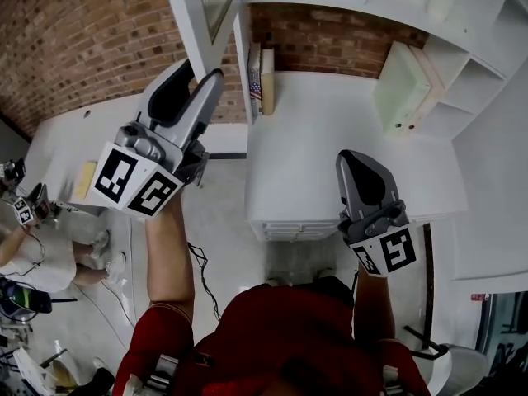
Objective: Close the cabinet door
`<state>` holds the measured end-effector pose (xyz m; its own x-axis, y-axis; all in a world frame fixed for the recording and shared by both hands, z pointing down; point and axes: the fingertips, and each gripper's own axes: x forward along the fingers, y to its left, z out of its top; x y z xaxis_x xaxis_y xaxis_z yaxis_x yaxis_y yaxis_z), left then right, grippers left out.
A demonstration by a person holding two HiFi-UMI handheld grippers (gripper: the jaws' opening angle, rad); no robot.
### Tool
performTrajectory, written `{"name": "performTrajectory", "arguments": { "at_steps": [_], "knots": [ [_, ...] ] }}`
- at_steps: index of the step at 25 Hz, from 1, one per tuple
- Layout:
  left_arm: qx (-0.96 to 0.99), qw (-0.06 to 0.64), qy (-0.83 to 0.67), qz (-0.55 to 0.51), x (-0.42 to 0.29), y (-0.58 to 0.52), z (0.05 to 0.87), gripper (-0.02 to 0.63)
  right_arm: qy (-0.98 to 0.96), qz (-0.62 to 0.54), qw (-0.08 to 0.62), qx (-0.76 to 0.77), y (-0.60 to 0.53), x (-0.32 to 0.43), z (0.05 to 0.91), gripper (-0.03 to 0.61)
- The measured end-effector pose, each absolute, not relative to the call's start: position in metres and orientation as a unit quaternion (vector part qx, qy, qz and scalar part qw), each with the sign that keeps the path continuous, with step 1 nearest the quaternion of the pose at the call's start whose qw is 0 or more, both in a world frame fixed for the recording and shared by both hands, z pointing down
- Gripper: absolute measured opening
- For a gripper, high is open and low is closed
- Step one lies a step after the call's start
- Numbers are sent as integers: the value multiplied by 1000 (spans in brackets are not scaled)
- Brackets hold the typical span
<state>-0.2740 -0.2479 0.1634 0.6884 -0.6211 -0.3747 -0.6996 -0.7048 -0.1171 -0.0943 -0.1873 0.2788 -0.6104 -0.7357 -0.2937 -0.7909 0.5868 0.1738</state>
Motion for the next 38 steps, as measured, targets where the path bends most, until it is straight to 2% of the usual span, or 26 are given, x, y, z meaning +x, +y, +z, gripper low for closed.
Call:
{"name": "performTrajectory", "arguments": {
  "at_steps": [22,38],
  "knots": [
    [-860,149,465,145,-166,-268,166,183,913,140,150,-352,-280,25,266,14],
    [-825,153,531,121,-73,-328,156,187,923,128,131,-337,-310,127,264,14]
  ]
}}
